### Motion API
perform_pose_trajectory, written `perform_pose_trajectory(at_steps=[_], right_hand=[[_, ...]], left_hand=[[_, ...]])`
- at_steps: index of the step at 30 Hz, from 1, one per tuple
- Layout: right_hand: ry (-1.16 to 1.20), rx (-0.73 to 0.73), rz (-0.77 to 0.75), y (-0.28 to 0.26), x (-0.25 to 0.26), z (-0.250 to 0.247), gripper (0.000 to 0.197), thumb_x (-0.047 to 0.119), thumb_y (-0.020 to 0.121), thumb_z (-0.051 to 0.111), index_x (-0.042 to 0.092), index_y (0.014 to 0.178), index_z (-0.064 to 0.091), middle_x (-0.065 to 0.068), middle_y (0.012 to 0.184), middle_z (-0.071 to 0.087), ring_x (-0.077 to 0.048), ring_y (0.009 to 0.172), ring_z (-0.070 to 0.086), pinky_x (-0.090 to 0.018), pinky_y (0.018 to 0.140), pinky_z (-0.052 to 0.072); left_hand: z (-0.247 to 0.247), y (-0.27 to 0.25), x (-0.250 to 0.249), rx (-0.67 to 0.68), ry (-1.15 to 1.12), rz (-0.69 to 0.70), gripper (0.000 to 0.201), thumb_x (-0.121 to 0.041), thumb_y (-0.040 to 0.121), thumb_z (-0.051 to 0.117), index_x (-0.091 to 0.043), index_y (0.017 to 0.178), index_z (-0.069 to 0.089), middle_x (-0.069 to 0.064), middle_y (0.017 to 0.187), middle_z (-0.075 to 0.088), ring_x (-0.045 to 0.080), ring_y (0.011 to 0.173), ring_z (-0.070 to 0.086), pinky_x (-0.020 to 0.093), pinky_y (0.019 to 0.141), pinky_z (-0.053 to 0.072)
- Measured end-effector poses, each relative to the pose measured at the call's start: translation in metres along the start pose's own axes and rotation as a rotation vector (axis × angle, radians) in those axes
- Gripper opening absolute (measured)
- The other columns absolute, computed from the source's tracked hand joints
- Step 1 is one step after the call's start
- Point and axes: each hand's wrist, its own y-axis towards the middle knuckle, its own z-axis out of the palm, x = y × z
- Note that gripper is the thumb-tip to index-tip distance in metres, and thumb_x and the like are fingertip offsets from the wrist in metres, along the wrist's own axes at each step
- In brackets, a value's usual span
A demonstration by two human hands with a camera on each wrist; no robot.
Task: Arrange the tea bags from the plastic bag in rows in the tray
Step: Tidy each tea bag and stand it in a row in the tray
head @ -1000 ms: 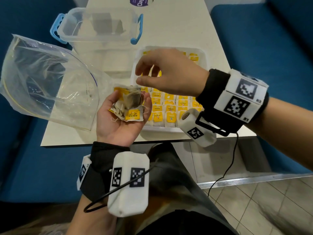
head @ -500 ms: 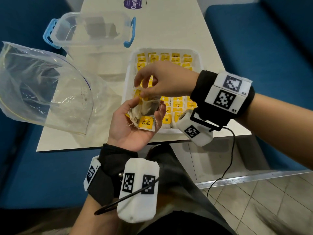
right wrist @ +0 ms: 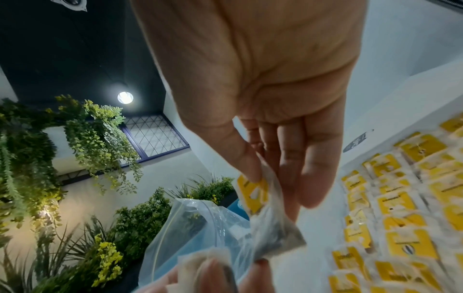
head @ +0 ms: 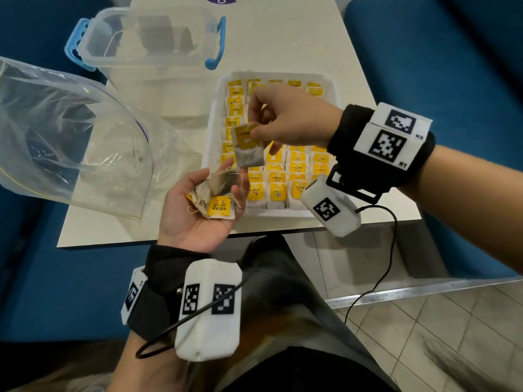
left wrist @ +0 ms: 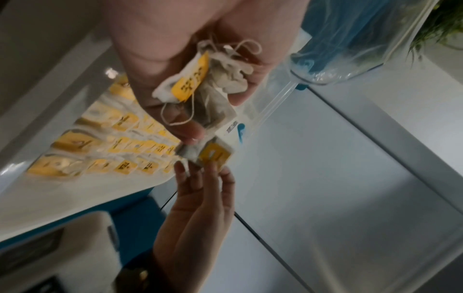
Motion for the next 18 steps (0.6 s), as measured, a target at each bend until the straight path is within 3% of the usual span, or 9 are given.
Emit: perform_pose_trajectory(at_steps=[3, 9, 13, 18], right_hand=[[0.029, 0.090, 0.070, 0.002, -0.005, 0.003, 0.023, 0.000, 0.089, 0.052, 0.016, 0.076, 0.042, -0.004, 0.069, 0.058, -0.016, 0.070, 0.067, -0.029, 0.063, 0.057], [0.016, 0.193, 0.124, 0.006, -0.013, 0.012, 0.023, 0.001, 0.090, 0.053, 0.015, 0.075, 0.042, -0.004, 0.076, 0.060, -0.020, 0.080, 0.068, -0.026, 0.065, 0.057], [-0.087, 0.180, 0.097, 0.008, -0.014, 0.011, 0.025, 0.004, 0.087, 0.058, 0.017, 0.071, 0.044, -0.008, 0.100, 0.059, -0.016, 0.076, 0.062, -0.020, 0.064, 0.053], [-0.129, 0.268, 0.158, 0.010, -0.018, 0.015, 0.024, 0.001, 0.088, 0.054, 0.014, 0.072, 0.042, -0.004, 0.083, 0.056, -0.015, 0.070, 0.066, -0.015, 0.053, 0.051]], left_hand=[[-0.005, -0.004, -0.006, -0.014, 0.006, 0.054, 0.046, -0.006, 0.055, 0.064, 0.002, 0.101, 0.069, 0.022, 0.098, 0.064, 0.029, 0.074, 0.067, 0.027, 0.053, 0.055], [-0.014, -0.009, -0.013, -0.049, -0.007, 0.108, 0.048, -0.007, 0.055, 0.065, 0.001, 0.102, 0.068, 0.022, 0.104, 0.064, 0.028, 0.078, 0.067, 0.026, 0.056, 0.055], [-0.017, -0.013, -0.015, -0.025, -0.054, 0.112, 0.052, -0.004, 0.055, 0.067, 0.002, 0.107, 0.067, 0.024, 0.110, 0.062, 0.029, 0.080, 0.067, 0.028, 0.058, 0.056], [-0.013, -0.014, -0.017, -0.031, -0.056, 0.150, 0.053, -0.006, 0.056, 0.064, 0.000, 0.109, 0.065, 0.023, 0.109, 0.062, 0.028, 0.079, 0.067, 0.028, 0.057, 0.056]])
